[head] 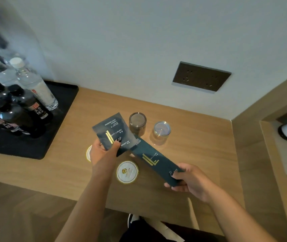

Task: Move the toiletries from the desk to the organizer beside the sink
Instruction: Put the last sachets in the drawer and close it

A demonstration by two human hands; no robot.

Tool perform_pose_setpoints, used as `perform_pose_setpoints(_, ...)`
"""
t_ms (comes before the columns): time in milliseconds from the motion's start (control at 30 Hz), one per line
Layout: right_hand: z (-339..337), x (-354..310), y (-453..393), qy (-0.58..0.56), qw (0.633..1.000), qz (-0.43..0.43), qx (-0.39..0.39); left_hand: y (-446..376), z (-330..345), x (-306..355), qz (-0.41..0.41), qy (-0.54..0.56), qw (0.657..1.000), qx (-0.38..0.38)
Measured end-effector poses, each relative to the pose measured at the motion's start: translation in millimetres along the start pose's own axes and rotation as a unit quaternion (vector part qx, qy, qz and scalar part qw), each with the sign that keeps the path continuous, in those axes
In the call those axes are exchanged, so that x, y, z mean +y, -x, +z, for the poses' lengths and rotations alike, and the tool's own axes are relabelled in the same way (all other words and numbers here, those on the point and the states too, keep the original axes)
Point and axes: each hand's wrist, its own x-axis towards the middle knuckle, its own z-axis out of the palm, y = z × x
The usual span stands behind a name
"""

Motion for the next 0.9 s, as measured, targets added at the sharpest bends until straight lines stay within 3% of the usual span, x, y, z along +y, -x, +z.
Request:
perform_pose_setpoints(200, -24.8, -6.3, 69.4, -0.026, 0.989, -0.137, 0.053, 38.2, 22.1, 20.4, 0.062, 0.058, 0.996, 0.008)
perform_pose_setpoints(333, -37.1, 0.7, 114.8, -0.057, 0.972, -0.222, 0.059, 80.8, 38.3, 47.0, 0.169, 0.09, 0.981, -0.022)
perform_pose_setpoints(467, -55.3, 22.2, 167.2, -0.079, 0.956, -0.272, 0.072, 137.8, 62.2, 65.6, 0.264, 0.04, 0.963, -0.014)
perform_pose_setpoints(667, -92.5, 90.9, 253.1, -0.126, 0.932, -0.317, 0.125, 237.9, 85.0, 66.6, 0.303, 0.107, 0.947, 0.019)
perform_pose_setpoints(767, -113.2, 134.5, 301.6, -0.145, 0.919, -0.331, 0.156, 300.3, 97.8, 58.5, 0.3, 0.149, 0.941, -0.037)
perform_pose_setpoints(900, -143.5, 189.2, 368.9, -0.171, 0.898, -0.35, 0.206, 401.2, 120.1, 46.5, 0.261, 0.197, 0.924, -0.196)
